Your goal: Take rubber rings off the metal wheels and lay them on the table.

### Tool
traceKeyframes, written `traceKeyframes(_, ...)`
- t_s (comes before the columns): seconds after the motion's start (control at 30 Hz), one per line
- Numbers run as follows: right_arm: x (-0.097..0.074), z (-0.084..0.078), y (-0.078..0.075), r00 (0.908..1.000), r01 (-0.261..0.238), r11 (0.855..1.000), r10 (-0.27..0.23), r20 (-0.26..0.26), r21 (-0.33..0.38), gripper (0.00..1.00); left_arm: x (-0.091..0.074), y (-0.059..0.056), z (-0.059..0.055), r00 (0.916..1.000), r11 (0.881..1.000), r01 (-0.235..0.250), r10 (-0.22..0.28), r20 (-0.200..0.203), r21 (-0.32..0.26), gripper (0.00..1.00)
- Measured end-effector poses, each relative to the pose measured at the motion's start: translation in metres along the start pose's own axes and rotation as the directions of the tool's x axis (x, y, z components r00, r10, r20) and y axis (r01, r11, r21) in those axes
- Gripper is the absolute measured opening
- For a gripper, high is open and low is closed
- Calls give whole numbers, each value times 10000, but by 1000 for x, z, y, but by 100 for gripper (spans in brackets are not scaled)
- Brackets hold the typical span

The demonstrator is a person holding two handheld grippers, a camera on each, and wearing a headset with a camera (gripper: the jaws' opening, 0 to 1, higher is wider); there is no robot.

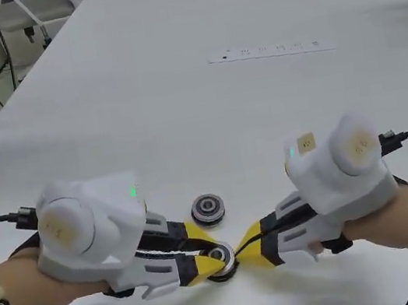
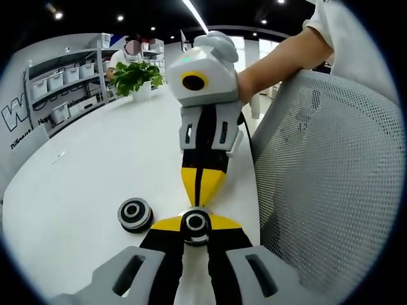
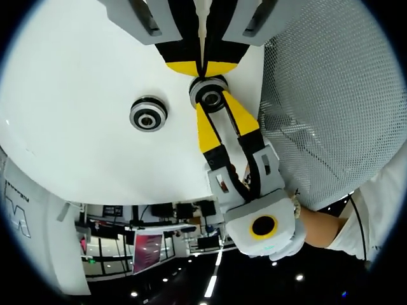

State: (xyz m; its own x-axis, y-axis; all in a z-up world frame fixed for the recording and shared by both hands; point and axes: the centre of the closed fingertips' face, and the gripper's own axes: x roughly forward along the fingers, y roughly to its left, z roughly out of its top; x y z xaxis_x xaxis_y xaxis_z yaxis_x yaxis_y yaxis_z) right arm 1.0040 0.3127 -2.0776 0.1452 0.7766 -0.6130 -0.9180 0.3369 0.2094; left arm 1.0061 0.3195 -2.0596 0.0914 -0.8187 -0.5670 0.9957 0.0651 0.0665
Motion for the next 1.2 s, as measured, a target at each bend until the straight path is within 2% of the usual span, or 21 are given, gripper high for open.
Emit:
traceKeyframes(0.13, -2, 1, -1, 10000, -26, 9984, 21, 88, 565, 0, 0, 0, 0, 10000, 10000, 0, 0, 8, -10, 8)
traceKeyframes(0.3, -5, 2, -3, 9996, -112, 9852, 66, 274, 1712, 0, -1, 0, -1, 10000, 10000, -4, 5, 23, -48, 8)
traceKeyframes(0.4, -6, 2, -5, 9994, -113, 9794, 47, 329, 2017, 0, -1, 1, -1, 10000, 10000, -39, 39, 34, -70, 7)
traceKeyframes(0.43, -7, 3, -6, 9989, -157, 9714, 50, 457, 2371, 0, -1, 2, -2, 10000, 9999, -49, 50, 30, -105, 7)
traceKeyframes(0.5, -8, 4, -6, 9985, -223, 9669, 86, 548, 2542, 0, 0, 1, -1, 10000, 9999, -55, 55, 18, -131, 7)
traceKeyframes(0.6, -9, 10, -2, 9954, -560, 9466, 282, 912, 3176, 0, 0, 1, -1, 10000, 9999, -48, 48, -6, -119, 7)
traceKeyframes(1.0, -7, 13, 0, 9956, -548, 9392, 256, 898, 3389, 0, 0, 2, -2, 10000, 10000, 34, -34, -7, -83, 7)
traceKeyframes(1.2, -7, 15, 2, 9954, -562, 9427, 274, 916, 3288, 0, 1, 1, -1, 10000, 10000, 33, -33, -19, 14, 7)
